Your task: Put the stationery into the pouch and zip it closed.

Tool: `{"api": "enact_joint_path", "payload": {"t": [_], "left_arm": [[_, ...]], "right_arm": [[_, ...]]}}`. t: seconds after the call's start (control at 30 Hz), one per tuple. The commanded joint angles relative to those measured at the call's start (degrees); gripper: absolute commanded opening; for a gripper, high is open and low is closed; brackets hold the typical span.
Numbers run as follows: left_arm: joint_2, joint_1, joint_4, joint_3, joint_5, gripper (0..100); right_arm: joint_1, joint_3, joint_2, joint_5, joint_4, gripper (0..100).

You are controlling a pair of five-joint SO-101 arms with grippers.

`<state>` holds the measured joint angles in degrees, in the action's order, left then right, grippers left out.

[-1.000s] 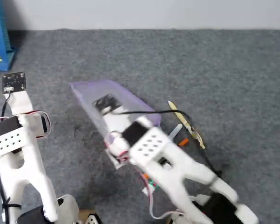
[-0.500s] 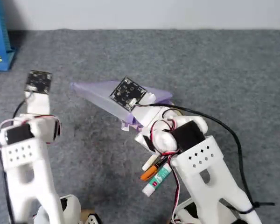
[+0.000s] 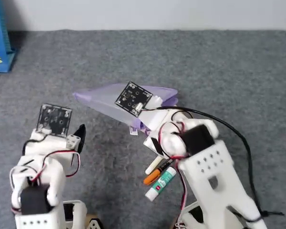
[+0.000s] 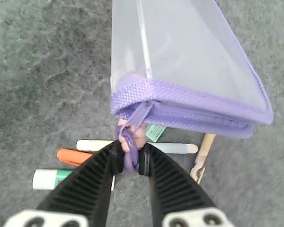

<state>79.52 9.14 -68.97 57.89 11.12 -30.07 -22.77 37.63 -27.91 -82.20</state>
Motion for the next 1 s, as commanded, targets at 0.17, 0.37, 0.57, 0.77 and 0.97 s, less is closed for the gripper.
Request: {"api": "enact_joint_path", "payload": {"t": [0.17, 0.37, 0.57, 0.77, 0.97], "left_arm": [[4.3, -5.2, -4.0, -1.0, -11.4, 27], [4.3, -10.3, -4.4, -1.9, -24.1, 27], [4.3, -12.5, -7.6, -8.1, -28.7, 27], [4.3, -17.1, -17.8, -17.9, -29.0, 27], [4.3, -17.4, -20.7, -19.5, -28.6, 26]], "right_arm": [[-9.5, 0.8, 13.7, 5.4, 0.2, 0.8], [-13.1, 0.8, 16.4, 7.4, 0.2, 0.8], [-14.3, -1.4, 16.6, 7.4, 3.4, 0.8], [-14.1, -8.4, 16.9, 7.3, 9.5, 0.8], [-14.0, -8.3, 16.9, 7.3, 11.5, 0.8]]}}
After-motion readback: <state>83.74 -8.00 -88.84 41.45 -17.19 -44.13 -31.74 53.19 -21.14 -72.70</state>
